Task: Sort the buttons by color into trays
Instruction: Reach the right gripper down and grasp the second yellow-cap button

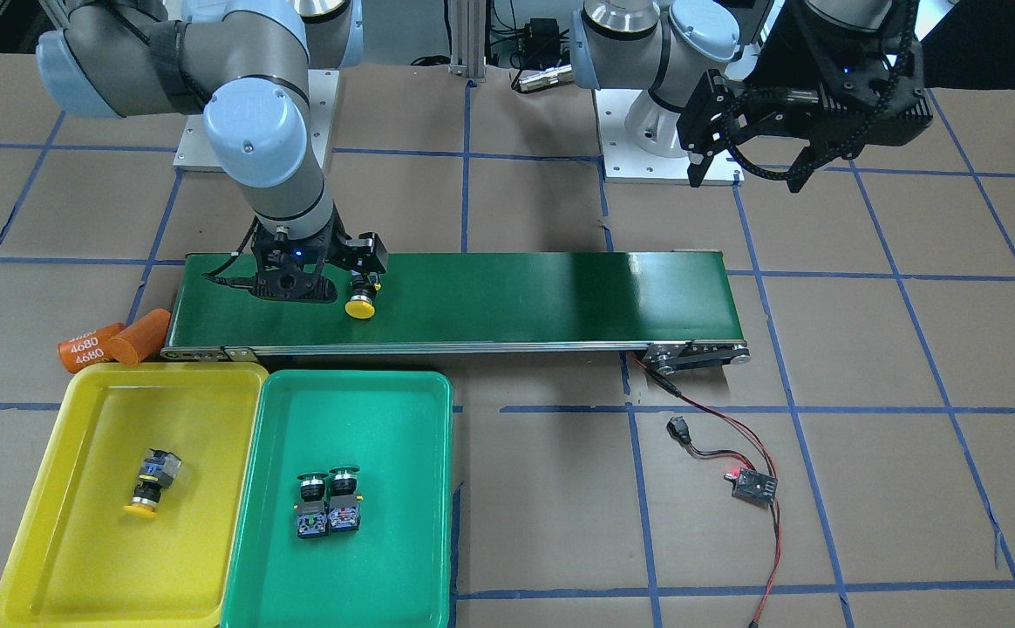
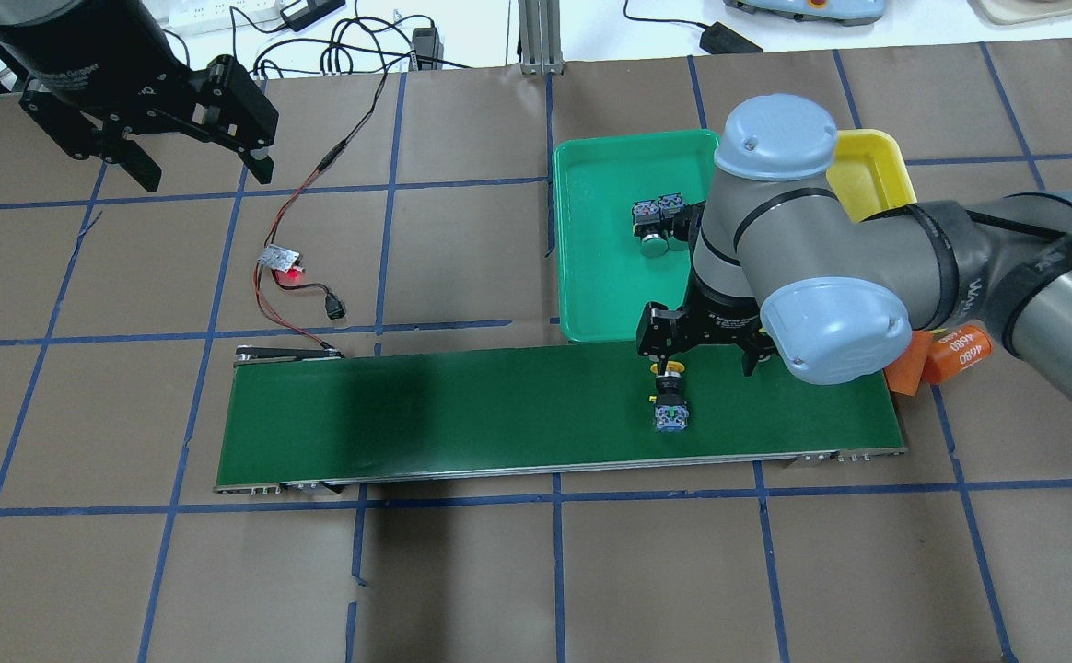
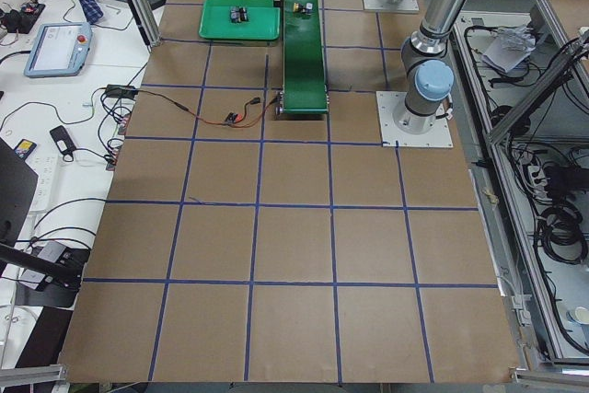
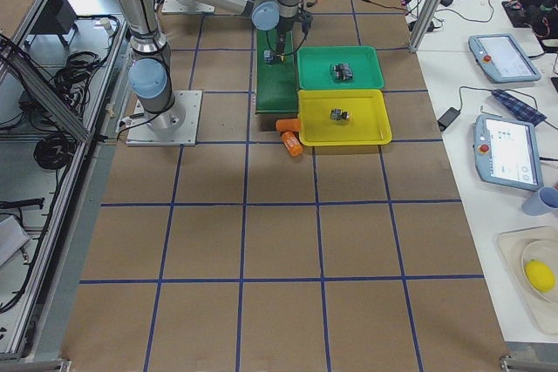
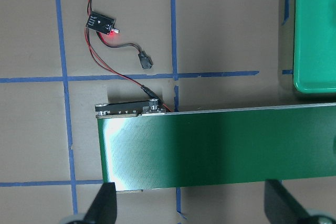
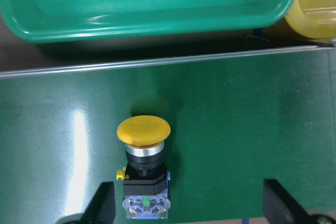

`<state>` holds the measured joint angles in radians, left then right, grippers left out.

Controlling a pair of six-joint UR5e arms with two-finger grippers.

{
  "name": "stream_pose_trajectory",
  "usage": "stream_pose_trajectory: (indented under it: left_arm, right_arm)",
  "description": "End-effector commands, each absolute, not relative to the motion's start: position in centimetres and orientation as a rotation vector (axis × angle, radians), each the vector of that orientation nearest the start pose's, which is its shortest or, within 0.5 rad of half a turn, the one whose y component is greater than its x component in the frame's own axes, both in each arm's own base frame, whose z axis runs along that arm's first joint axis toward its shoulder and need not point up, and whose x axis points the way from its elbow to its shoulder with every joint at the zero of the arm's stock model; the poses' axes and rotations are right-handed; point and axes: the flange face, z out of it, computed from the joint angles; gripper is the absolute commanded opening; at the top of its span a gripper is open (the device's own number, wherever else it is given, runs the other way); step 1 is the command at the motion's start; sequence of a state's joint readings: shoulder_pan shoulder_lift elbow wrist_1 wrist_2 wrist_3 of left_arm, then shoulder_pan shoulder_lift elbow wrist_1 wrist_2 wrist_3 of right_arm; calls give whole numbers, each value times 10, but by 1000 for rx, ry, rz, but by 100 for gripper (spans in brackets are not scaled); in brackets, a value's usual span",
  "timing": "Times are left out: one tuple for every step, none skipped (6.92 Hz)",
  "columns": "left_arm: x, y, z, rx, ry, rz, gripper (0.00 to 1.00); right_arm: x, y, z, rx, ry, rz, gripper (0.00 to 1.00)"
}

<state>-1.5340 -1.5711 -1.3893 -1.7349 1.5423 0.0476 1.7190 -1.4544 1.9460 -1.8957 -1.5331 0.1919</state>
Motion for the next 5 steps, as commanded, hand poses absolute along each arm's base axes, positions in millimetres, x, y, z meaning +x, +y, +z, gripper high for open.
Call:
stream_pose_trajectory:
  left_arm:
    - [-118,-492,561,17,3170,-31,100]
    - [-118,-491,560,17,3168,-29,100]
    - [-118,-491,560,17,3168,-29,100]
    - [-118,-491,560,17,3168,-29,100]
    - [-118,-491,561,17,3167,-31,100]
  right_arm:
    - [214,-455,264,79,3052,314,100]
    - [213,-454,260,79,3056,332,100]
    - [211,-445,246,83,3059,376,98]
    - [208,-439,234,76,3069,412,87]
    - [206,-440,234,92,3070,398,53]
